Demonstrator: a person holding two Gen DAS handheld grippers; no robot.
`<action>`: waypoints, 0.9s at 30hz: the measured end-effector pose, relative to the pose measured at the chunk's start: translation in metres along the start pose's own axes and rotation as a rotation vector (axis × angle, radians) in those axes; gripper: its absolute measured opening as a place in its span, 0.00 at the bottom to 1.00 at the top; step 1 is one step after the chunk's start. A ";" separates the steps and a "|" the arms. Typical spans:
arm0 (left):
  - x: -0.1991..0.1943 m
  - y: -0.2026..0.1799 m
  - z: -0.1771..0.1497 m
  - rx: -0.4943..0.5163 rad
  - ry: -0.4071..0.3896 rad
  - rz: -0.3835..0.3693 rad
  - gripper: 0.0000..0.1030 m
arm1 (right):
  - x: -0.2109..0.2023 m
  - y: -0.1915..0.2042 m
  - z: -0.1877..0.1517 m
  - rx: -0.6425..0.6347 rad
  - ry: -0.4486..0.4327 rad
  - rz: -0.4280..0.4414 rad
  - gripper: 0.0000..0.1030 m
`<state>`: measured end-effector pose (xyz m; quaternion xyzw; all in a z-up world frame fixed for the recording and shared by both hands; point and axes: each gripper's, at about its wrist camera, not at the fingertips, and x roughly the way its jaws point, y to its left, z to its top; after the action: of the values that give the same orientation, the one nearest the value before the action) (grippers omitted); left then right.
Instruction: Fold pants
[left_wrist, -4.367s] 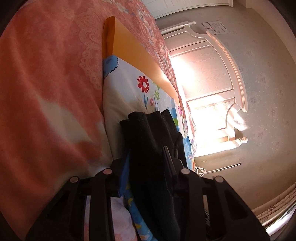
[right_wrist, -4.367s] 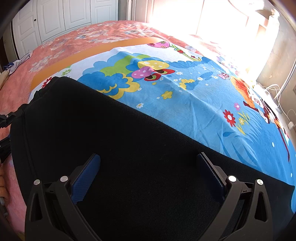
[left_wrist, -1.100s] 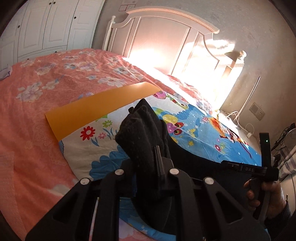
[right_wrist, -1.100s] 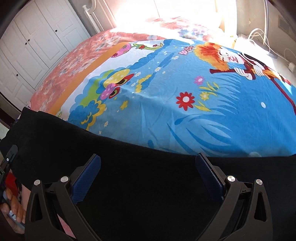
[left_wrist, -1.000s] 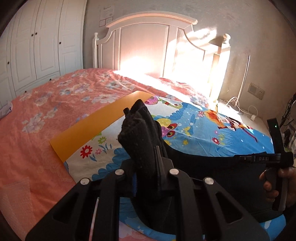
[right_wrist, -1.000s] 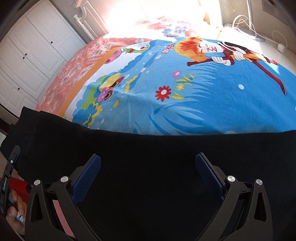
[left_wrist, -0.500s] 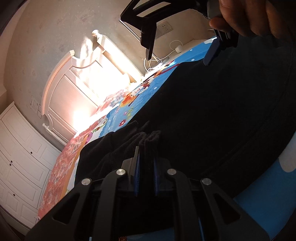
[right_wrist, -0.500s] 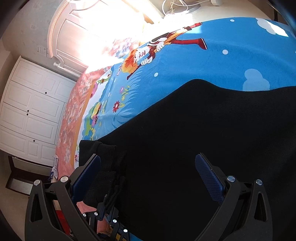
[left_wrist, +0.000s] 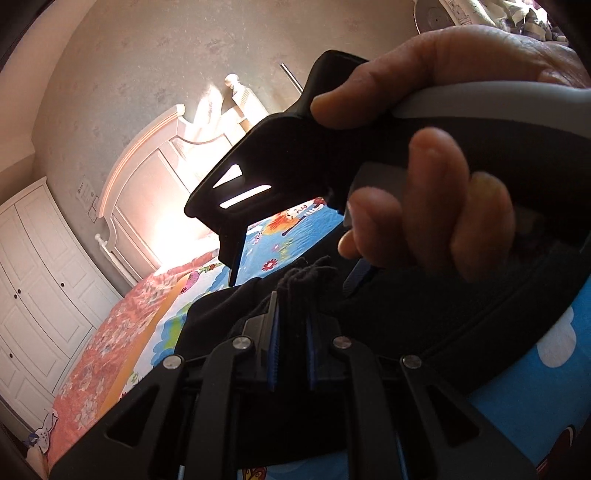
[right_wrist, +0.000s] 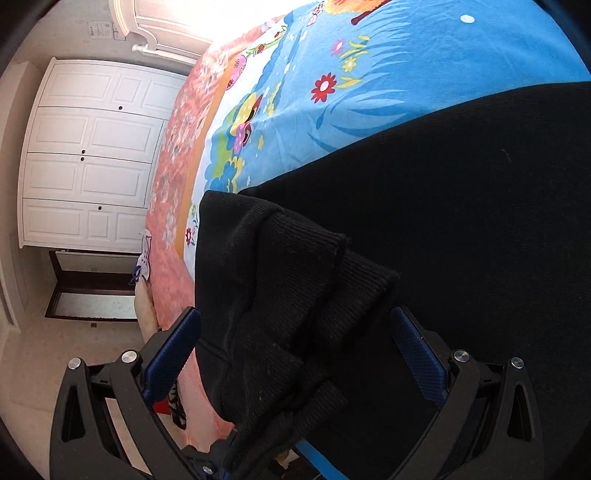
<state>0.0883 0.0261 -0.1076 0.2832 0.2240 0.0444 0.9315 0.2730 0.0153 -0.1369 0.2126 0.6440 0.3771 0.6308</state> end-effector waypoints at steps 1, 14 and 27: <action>-0.001 0.000 0.000 0.008 -0.005 0.001 0.11 | 0.003 0.005 0.002 -0.017 0.001 0.012 0.93; -0.005 -0.069 0.050 0.131 -0.145 -0.095 0.11 | -0.093 -0.039 -0.013 -0.075 -0.190 0.003 0.22; 0.008 -0.108 0.060 0.201 -0.125 -0.157 0.11 | -0.114 -0.075 -0.020 -0.085 -0.245 -0.029 0.19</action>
<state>0.1171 -0.0931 -0.1253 0.3587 0.1905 -0.0691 0.9112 0.2818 -0.1209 -0.1208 0.2209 0.5487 0.3660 0.7185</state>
